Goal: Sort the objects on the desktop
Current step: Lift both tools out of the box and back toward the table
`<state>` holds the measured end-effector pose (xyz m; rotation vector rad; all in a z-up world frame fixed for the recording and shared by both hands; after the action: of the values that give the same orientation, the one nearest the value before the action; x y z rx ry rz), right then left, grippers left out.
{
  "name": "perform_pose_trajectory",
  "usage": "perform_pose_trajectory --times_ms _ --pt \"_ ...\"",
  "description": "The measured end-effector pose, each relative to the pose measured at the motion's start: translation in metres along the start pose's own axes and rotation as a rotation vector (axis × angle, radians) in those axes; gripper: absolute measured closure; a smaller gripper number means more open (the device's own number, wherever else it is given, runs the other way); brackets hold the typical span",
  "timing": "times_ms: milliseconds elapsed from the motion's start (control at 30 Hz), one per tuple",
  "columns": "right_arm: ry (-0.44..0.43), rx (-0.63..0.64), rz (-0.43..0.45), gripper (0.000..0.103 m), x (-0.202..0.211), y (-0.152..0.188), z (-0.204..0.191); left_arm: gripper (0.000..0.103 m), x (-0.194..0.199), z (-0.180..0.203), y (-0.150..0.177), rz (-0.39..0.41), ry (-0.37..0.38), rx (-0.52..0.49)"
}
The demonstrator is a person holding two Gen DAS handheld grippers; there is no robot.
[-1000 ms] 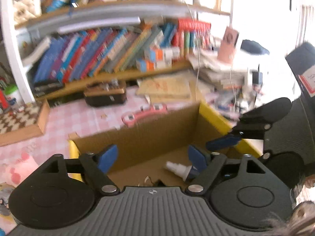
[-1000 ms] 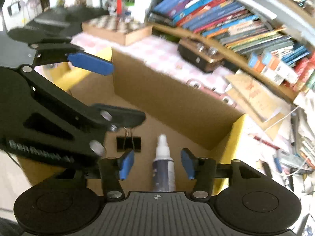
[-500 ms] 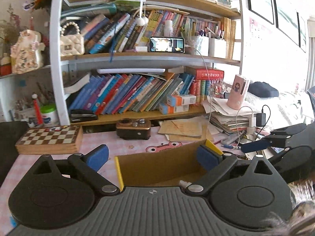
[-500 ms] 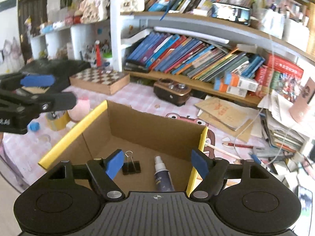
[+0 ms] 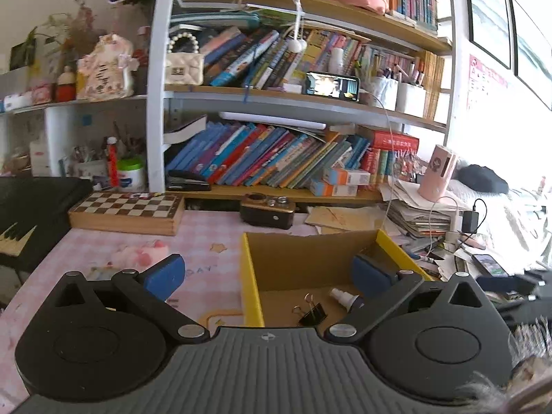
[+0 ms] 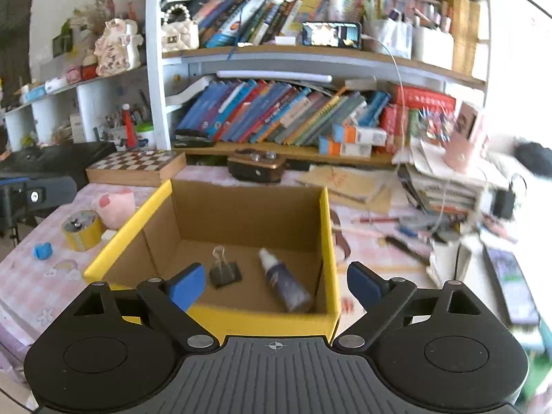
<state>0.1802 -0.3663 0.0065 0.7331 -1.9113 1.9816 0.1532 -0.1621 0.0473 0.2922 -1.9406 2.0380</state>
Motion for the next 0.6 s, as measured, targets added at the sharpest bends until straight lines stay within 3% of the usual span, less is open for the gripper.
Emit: perform_pose_trajectory --times_ms 367,600 --pt "0.101 -0.084 -0.047 0.011 0.025 0.04 -0.044 0.0 0.033 -0.043 0.039 -0.048 0.013 0.038" --pt "0.095 -0.155 -0.09 0.011 0.028 0.054 -0.082 0.0 0.049 -0.075 0.056 -0.081 0.027 0.018"
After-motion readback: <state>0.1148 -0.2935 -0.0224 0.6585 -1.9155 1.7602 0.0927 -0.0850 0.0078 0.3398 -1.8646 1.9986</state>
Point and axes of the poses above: each gripper's, at about its wrist camera, not at the fingertips, and x roughly against the way its jaws point, z to its right, y to its underside, the point moved 3 cm from there along -x, roughly the way its jaws point, and after that the axes turned 1 degree about -x, right-handed, at the moved point
